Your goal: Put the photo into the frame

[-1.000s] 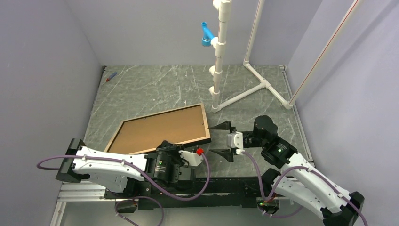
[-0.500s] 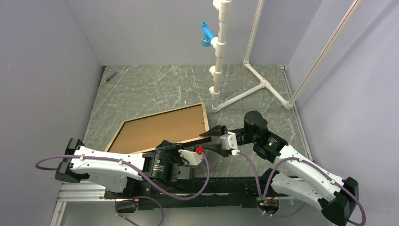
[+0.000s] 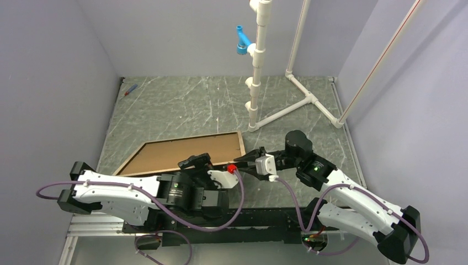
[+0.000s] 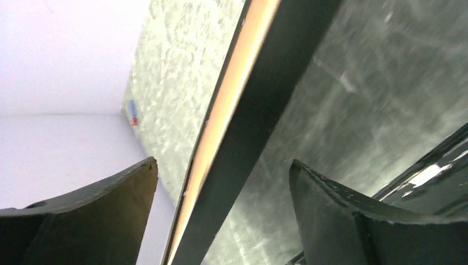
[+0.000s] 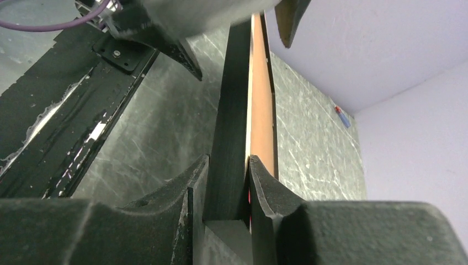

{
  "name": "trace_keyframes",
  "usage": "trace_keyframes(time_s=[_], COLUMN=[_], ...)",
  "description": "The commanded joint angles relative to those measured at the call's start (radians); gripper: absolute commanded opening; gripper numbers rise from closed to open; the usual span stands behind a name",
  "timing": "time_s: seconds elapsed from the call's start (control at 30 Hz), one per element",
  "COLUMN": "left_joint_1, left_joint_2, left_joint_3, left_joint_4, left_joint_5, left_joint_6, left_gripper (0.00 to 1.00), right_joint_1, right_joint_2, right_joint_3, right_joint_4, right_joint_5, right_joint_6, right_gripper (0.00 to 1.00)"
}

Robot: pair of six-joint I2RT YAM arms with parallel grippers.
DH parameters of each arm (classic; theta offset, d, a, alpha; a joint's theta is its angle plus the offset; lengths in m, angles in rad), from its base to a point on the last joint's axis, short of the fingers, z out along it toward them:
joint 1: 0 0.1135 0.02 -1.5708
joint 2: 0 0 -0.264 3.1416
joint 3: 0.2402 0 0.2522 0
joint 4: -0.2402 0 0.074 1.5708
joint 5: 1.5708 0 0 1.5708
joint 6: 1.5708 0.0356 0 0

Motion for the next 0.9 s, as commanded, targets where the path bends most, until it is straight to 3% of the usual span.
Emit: trace_keyframes(time_s=[0.0, 0.17, 0.3, 0.43, 0.53, 0.7, 0.87], left_joint_1=[-0.003, -0.003, 0.001, 0.016, 0.033, 0.079, 0.132], left_joint_2=[-0.050, -0.105, -0.102, -0.091, -0.108, -0.149, -0.209], left_joint_3=[0.099, 0.188, 0.320, 0.407, 0.415, 0.403, 0.360], left_joint_4=[0.096, 0.240, 0.238, 0.222, 0.250, 0.279, 0.306], left_joint_5=[-0.019, 0.079, 0.124, 0.149, 0.180, 0.241, 0.289], left_joint_6=[-0.030, 0.079, 0.050, 0.018, 0.002, -0.055, -0.102], left_gripper=[0.99, 0.99, 0.99, 0.99, 0.99, 0.99, 0.99], right_joint_1=[0.007, 0.007, 0.008, 0.007, 0.008, 0.007, 0.007], right_joint_2=[-0.005, 0.008, 0.003, -0.033, -0.056, -0.013, 0.060], right_joint_3=[0.067, 0.116, 0.148, 0.145, 0.139, 0.189, 0.230], right_joint_4=[-0.032, -0.081, -0.089, 0.018, 0.085, 0.018, -0.027], right_joint_5=[-0.036, -0.066, -0.136, -0.177, -0.125, -0.080, 0.022], right_joint_6=[0.054, 0.148, 0.238, 0.395, 0.533, 0.675, 0.941], right_gripper=[0.00, 0.00, 0.00, 0.00, 0.00, 0.00, 0.00])
